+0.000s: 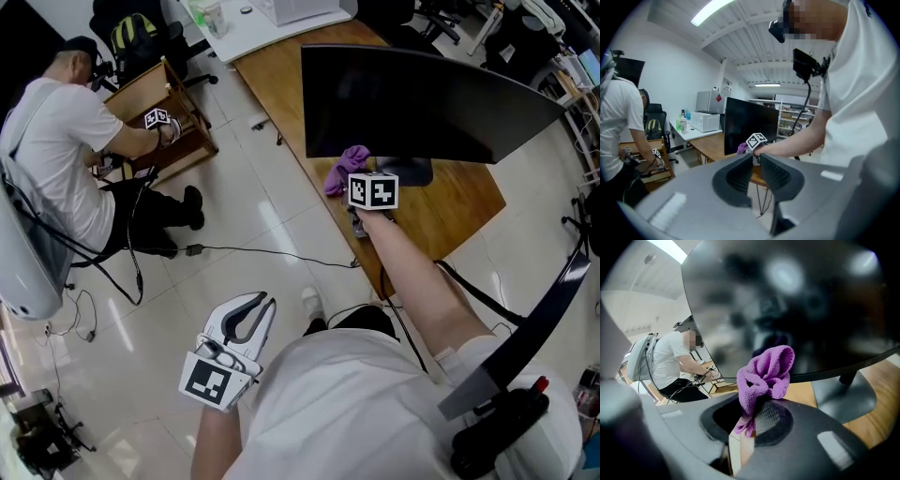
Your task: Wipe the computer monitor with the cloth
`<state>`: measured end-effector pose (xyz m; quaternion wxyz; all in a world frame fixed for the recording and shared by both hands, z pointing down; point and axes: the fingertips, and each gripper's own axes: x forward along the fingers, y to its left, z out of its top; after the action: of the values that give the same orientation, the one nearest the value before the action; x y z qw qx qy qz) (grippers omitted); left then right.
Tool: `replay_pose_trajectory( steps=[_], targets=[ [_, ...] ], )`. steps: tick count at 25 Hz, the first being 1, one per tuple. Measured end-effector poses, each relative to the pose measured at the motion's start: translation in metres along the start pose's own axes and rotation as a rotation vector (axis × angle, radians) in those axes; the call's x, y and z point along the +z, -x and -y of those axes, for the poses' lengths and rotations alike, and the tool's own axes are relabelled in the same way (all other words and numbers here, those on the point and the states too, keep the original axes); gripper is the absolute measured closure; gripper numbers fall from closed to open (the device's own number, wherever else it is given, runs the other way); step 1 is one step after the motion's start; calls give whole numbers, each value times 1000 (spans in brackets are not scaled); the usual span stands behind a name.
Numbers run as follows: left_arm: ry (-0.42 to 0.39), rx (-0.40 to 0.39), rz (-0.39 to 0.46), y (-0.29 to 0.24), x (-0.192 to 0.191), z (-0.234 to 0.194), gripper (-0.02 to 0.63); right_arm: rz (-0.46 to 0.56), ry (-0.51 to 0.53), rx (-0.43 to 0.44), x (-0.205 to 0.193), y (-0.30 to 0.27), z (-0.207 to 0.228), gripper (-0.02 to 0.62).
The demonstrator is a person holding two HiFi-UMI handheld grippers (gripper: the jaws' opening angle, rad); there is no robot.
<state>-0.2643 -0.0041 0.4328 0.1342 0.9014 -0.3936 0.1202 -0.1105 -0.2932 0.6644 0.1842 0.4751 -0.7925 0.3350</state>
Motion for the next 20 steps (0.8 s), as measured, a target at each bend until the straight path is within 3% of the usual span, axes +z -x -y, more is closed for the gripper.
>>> replay_pose_trajectory(
  steps=[12, 20],
  targets=[
    [30, 71, 8, 18, -7, -12, 535, -29, 71, 101, 2, -29, -60, 538],
    [20, 62, 18, 19, -8, -17, 535, -19, 106, 137, 17, -26, -84, 538]
  ],
)
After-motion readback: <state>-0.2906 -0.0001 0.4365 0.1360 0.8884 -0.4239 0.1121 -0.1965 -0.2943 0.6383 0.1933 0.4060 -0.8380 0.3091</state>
